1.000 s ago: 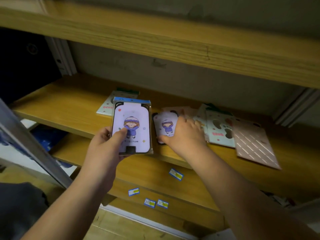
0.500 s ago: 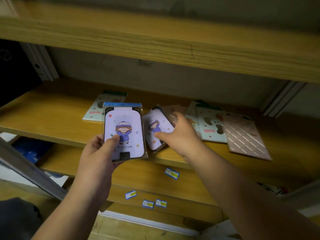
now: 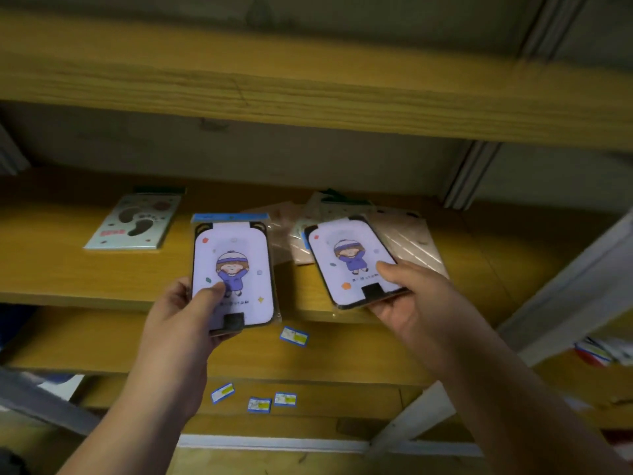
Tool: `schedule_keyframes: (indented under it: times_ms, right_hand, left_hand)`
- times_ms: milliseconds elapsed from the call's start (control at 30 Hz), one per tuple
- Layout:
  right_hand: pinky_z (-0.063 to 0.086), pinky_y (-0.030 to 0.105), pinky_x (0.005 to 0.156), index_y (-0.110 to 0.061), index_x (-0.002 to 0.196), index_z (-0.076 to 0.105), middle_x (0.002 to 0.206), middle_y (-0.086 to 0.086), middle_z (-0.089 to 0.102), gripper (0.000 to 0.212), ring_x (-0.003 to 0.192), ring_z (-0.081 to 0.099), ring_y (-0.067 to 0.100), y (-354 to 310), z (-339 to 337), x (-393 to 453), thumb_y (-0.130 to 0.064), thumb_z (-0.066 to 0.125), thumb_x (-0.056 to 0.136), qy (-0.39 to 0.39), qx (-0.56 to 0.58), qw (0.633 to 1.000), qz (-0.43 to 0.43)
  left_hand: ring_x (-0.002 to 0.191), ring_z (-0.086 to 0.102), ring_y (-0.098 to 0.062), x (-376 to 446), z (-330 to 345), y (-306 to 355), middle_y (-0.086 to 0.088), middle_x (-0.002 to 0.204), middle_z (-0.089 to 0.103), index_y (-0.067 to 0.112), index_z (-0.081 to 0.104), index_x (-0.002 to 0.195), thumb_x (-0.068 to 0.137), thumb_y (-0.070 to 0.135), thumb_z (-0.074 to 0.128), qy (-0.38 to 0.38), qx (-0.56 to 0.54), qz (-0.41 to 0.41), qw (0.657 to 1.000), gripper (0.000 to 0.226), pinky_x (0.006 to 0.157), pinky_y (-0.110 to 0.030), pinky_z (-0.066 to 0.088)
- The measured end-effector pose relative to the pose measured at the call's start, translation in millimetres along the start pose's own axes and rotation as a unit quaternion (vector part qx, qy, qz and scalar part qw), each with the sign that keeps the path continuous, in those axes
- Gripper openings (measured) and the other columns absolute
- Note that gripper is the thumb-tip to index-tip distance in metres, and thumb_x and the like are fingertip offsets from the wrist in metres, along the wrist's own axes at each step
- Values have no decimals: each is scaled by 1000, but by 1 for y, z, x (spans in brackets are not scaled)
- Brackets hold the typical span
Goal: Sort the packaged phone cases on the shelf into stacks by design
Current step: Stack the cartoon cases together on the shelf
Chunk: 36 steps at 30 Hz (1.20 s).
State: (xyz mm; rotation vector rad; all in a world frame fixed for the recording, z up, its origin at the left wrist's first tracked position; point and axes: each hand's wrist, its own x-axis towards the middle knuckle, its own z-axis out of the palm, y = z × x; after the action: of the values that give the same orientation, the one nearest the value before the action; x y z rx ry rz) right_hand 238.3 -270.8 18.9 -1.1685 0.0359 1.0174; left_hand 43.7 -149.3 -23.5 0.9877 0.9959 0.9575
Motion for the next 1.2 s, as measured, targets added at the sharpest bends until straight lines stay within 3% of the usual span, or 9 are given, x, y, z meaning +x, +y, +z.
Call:
schedule_keyframes:
  times_ms: [133, 300, 433, 567, 767, 933, 1033, 1133, 1200]
  right_hand:
    - [57, 48, 87, 5, 127, 55, 119, 30, 67, 36, 112, 65, 42, -11, -35, -34, 3, 53, 92, -62, 51, 995, 58]
    - [63, 42, 70, 2, 125, 58, 111, 27, 72, 38, 98, 73, 37, -18, -91, -73, 3, 52, 88, -150, 44, 987, 42]
    - [62, 43, 77, 1, 124, 60, 112, 25, 72, 38, 103, 72, 37, -31, -149, -114, 1, 53, 86, -193, 24, 981, 6]
    - [60, 47, 86, -3, 124, 60, 116, 23, 71, 34, 108, 70, 37, -54, -210, -162, -1, 52, 91, -220, 2, 975, -27]
    - [62, 36, 69, -2, 128, 57, 117, 22, 71, 32, 106, 71, 35, -93, -319, -206, -10, 48, 99, -169, 22, 982, -78]
    - [51, 56, 99, -1, 130, 55, 117, 25, 70, 36, 108, 69, 39, -120, -405, -228, -11, 46, 96, -102, 61, 988, -102]
    - [55, 55, 93, -1, 127, 56, 115, 29, 70, 39, 106, 69, 43, -138, -446, -240, -5, 47, 89, -89, 101, 985, -108]
    - [60, 53, 83, -1, 124, 57, 113, 29, 71, 42, 103, 70, 43, -154, -481, -242, -4, 51, 83, -66, 115, 983, -124]
    - [58, 53, 86, 1, 128, 56, 117, 29, 69, 44, 108, 68, 43, -162, -499, -239, -5, 50, 85, -57, 127, 980, -140]
  left_hand:
    - [76, 70, -21, -28, 19, -2, -5, 90, 77, 16, 63, 100, 95, 12, 59, -12, 15, 2, 1000, 8, 64, -36, 51]
    - [75, 73, -20, -78, 55, -7, -4, 89, 78, 15, 64, 102, 94, 11, 60, -32, 28, 3, 999, 10, 68, -38, 53]
    - [78, 74, -23, -137, 91, -18, -8, 91, 78, 11, 65, 103, 94, 11, 60, -57, 35, -1, 998, 11, 68, -38, 56]
    - [66, 74, -20, -202, 128, -34, -9, 81, 77, 12, 62, 89, 94, 7, 57, -83, 26, -13, 996, 9, 48, -27, 57]
    - [69, 73, -26, -290, 202, -62, -15, 86, 77, 8, 62, 91, 91, 8, 58, -134, 26, -19, 990, 4, 62, -36, 55]
    - [68, 71, -25, -347, 273, -89, -17, 92, 75, 8, 62, 97, 91, 7, 57, -184, 25, -47, 982, 8, 51, -31, 54]
    - [65, 73, -22, -371, 311, -99, -14, 91, 77, 5, 63, 109, 92, 7, 57, -219, 35, -63, 973, 18, 47, -30, 54]
    - [78, 75, -24, -381, 345, -109, -12, 97, 78, 12, 66, 112, 93, 8, 56, -246, 47, -67, 966, 21, 58, -35, 57]
    - [73, 75, -22, -384, 369, -117, -10, 93, 78, 14, 67, 111, 93, 6, 57, -261, 51, -71, 961, 22, 54, -34, 58]
